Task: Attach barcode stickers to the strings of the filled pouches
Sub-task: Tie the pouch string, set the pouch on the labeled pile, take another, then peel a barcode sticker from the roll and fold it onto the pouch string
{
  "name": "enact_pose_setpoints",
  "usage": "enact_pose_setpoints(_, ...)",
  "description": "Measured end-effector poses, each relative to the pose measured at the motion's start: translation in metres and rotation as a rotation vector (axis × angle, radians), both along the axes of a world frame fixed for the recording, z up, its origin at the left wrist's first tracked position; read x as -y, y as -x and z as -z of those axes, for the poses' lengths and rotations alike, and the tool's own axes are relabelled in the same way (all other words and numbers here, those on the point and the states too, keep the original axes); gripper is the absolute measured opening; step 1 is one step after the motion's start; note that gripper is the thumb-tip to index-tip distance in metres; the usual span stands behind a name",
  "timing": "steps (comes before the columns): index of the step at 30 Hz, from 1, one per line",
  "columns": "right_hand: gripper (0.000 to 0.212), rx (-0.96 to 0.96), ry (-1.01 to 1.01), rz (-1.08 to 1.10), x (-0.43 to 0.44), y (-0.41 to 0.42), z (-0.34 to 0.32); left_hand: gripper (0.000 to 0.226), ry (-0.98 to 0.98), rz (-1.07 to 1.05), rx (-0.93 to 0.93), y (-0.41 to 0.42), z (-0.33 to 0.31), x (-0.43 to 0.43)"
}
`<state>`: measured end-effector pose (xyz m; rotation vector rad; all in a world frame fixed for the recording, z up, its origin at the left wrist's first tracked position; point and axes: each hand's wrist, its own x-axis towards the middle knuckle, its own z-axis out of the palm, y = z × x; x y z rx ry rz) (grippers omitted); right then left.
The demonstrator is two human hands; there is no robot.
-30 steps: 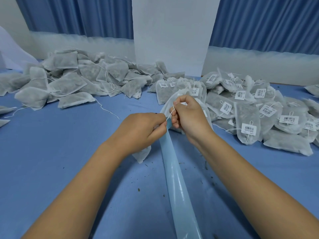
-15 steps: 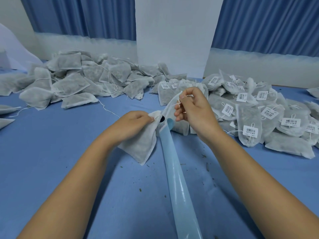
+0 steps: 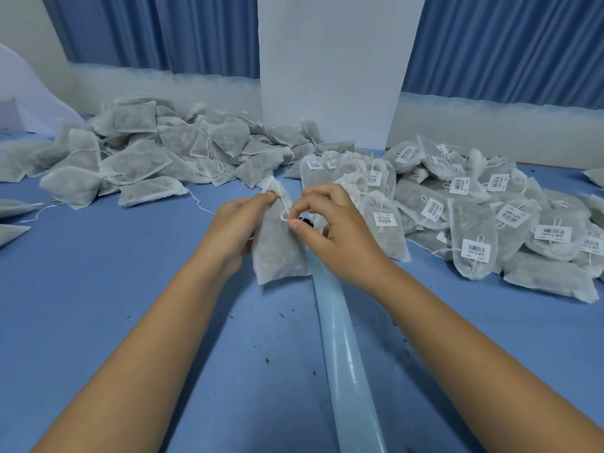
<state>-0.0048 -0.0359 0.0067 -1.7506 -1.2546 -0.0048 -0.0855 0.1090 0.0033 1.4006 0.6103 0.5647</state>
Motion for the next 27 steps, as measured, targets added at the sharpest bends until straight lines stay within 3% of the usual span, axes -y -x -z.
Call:
enact_pose_setpoints(7,0.016,0.014,-0.027,0.005,-0.001,0.001,-0.001,0.014,0.051,-0.006,0.144,0.002,-0.007,0.005)
enact_pose_setpoints(13,0.006,-0.086,-0.091,-0.03,0.001,-0.001,0.0,0.014,0.07,0.084,0.217,0.006,-0.011,0.009)
enact_pose_setpoints(17,0.015,-0.135,-0.11,-0.05,0.001,-0.005,-0.001,0.035,-0.032,0.158,0.162,0.008,-0.009,0.012)
enact_pose_setpoints(21,0.024,-0.199,-0.082,0.054,0.003,-0.019,-0.004,0.01,-0.068,0.114,0.078,0.005,-0.001,0.003)
enact_pose_setpoints(25,0.02,-0.18,0.124,0.331,0.011,-0.041,-0.003,0.003,0.023,0.108,-0.047,0.002,0.006,-0.013)
enact_pose_setpoints(27,0.035,-0.256,0.263,0.368,0.013,-0.044,0.0,0.003,0.072,0.14,-0.084,0.002,0.01,-0.02)
